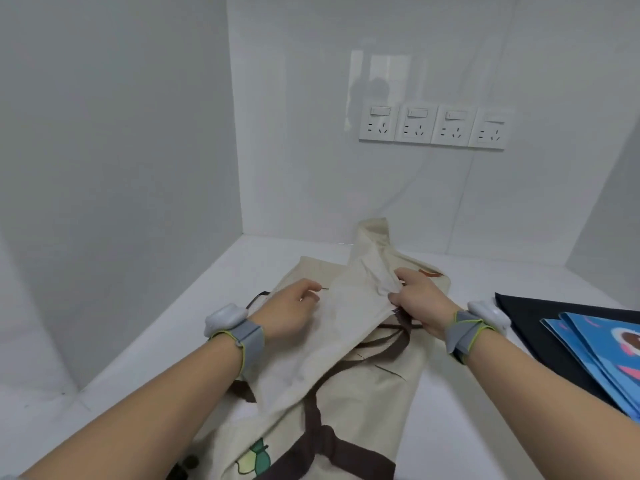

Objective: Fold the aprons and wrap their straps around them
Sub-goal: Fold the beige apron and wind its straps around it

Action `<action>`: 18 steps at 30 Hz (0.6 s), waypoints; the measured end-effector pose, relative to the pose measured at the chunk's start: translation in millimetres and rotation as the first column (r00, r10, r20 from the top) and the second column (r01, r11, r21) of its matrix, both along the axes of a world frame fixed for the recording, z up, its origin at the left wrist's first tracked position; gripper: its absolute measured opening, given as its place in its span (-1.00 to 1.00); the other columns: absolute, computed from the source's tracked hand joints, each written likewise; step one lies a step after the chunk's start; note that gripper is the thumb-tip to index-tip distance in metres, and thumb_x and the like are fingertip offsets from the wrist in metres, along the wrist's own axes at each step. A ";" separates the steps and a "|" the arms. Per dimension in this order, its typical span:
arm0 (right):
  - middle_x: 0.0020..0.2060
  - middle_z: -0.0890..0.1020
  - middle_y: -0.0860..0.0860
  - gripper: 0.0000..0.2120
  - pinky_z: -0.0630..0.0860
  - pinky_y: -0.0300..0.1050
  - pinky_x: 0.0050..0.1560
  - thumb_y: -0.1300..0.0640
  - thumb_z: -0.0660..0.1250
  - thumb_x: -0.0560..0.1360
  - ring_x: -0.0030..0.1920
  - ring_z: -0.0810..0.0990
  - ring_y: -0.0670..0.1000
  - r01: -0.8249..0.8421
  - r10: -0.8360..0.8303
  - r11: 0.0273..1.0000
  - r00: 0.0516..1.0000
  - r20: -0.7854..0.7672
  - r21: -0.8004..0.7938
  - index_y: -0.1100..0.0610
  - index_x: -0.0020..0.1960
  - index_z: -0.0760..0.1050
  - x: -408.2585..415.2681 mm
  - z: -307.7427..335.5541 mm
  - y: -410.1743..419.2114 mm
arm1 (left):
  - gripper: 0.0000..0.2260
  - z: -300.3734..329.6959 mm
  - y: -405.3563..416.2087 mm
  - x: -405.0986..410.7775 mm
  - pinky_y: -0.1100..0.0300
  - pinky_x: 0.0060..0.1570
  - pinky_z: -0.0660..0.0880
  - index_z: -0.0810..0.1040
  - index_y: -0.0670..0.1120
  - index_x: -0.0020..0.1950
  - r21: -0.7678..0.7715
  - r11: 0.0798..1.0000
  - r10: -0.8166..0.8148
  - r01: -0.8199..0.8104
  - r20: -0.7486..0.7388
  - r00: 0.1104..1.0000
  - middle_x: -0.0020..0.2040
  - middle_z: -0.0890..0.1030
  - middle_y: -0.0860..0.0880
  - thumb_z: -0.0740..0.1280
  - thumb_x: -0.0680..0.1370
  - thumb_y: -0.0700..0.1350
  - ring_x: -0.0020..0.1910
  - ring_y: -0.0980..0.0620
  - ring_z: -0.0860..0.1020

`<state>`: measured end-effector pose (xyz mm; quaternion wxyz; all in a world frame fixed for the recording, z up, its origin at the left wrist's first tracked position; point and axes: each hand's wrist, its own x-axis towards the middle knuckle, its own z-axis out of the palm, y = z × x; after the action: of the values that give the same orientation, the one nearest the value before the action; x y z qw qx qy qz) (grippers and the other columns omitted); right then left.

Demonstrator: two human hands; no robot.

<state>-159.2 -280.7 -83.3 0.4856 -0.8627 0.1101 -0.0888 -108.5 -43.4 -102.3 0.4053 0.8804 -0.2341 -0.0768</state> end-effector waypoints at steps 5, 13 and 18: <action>-0.03 0.60 0.21 -0.78 0.52 0.01 0.00 0.38 0.17 0.43 0.00 0.56 0.21 0.097 -0.116 0.963 0.992 -0.058 -0.251 0.28 0.02 0.51 -17.0 -4.0 -45.0 | -0.57 -28.4 -11.8 2.0 0.18 0.48 0.06 0.18 0.04 0.56 0.441 0.887 -0.207 0.139 0.110 0.972 0.56 0.20 0.00 0.00 0.69 0.06 0.55 0.01 0.14; -0.03 0.54 0.14 -0.84 0.42 -0.03 -0.08 0.26 0.15 0.53 0.02 0.54 0.20 0.140 -0.242 0.820 0.964 -0.114 -0.556 0.24 0.06 0.46 -54.1 -5.4 -89.3 | -0.46 -34.4 -0.1 5.5 -0.12 0.50 -0.05 -0.08 0.28 0.55 0.725 0.688 -0.134 0.002 0.124 0.983 0.61 -0.06 -0.05 -0.08 0.59 0.34 0.58 -0.12 -0.08; 0.01 0.57 0.09 -0.85 0.46 -0.09 -0.11 0.15 0.11 0.57 -0.02 0.57 0.10 -0.053 -0.285 0.686 0.898 -0.335 -0.725 0.15 0.09 0.38 -64.4 -1.4 -93.7 | -0.46 -30.5 25.5 16.7 -0.14 0.46 0.11 -0.05 0.31 0.54 0.800 0.591 0.012 -0.106 0.123 0.992 0.58 0.06 -0.12 -0.05 0.57 0.35 0.50 -0.32 0.14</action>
<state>-223.6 -374.3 -84.7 0.0668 -0.9715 0.2249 0.0327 -91.8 -18.0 -132.8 -0.0459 0.9784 -0.1658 -0.1146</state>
